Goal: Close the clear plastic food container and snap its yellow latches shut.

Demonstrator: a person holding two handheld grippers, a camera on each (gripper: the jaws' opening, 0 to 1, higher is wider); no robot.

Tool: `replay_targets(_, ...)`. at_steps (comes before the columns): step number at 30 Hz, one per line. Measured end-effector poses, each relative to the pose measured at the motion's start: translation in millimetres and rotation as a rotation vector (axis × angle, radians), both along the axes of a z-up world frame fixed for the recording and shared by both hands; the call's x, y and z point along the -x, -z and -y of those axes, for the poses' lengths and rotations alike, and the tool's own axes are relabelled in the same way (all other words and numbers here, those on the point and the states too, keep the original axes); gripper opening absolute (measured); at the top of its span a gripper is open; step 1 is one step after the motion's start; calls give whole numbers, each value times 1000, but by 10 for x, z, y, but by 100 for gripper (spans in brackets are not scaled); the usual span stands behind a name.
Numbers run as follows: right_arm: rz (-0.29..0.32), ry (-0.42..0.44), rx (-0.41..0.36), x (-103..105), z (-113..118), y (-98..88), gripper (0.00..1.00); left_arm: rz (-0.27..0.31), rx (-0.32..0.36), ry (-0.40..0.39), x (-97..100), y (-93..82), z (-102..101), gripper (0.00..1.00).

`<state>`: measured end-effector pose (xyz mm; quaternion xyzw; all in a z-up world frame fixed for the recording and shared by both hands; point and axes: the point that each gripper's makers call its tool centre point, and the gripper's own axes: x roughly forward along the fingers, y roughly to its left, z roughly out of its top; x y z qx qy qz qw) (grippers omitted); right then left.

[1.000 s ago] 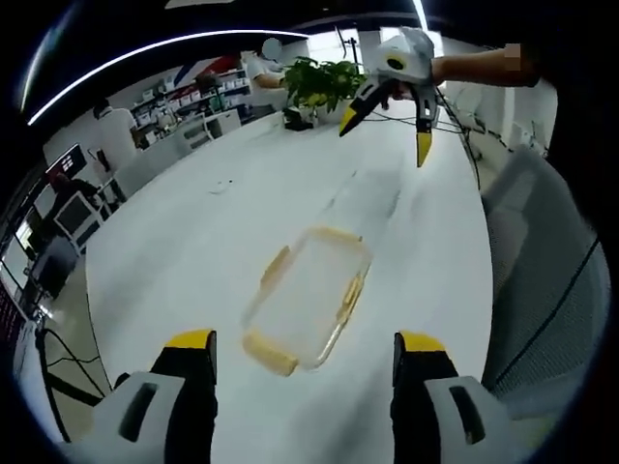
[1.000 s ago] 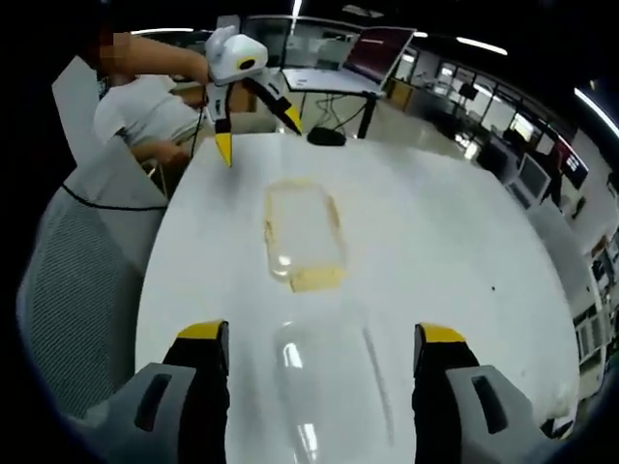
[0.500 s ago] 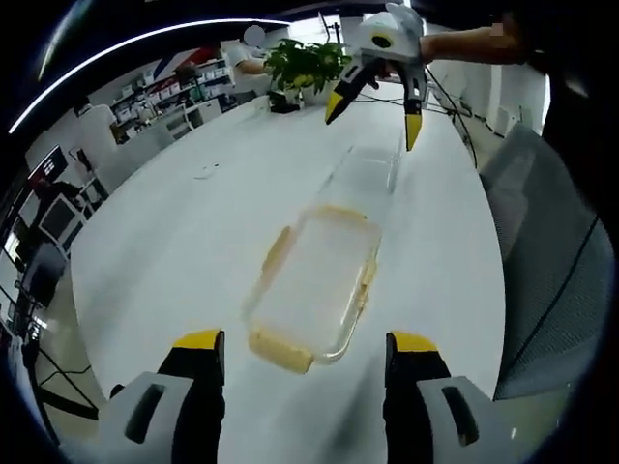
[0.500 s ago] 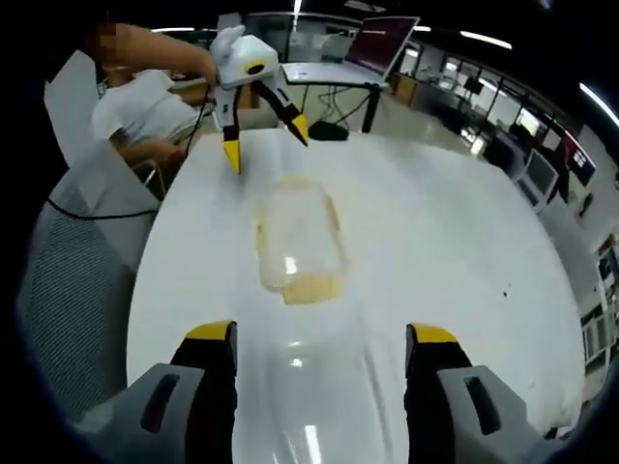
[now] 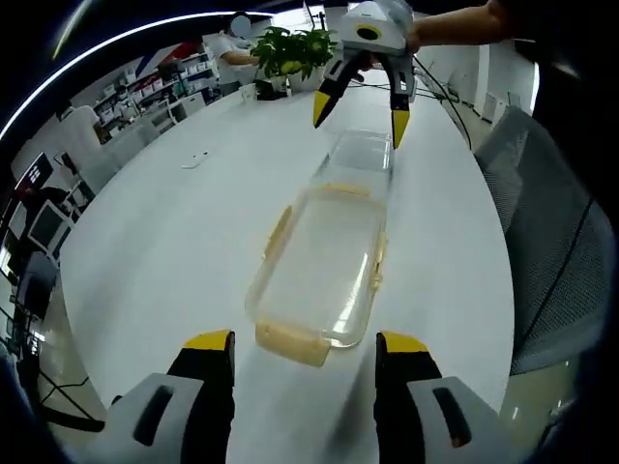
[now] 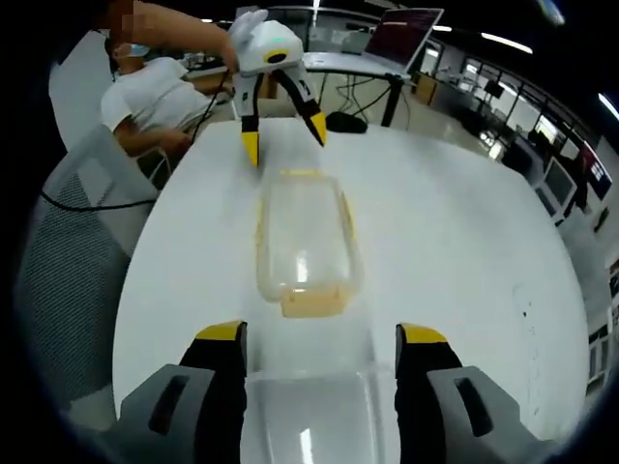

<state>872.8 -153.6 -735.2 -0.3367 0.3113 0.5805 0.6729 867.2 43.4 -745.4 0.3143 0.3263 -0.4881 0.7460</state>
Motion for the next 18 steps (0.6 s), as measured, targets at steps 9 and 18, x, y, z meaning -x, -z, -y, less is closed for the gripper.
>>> replay_targets(9, -30, -39, 20, -19, -44, 138, 55, -37, -22, 44, -41, 87, -20, 48)
replay_targets(18, -61, -50, 24, -41, -138, 239, 53, -71, -47, 91, -83, 156, -14, 47)
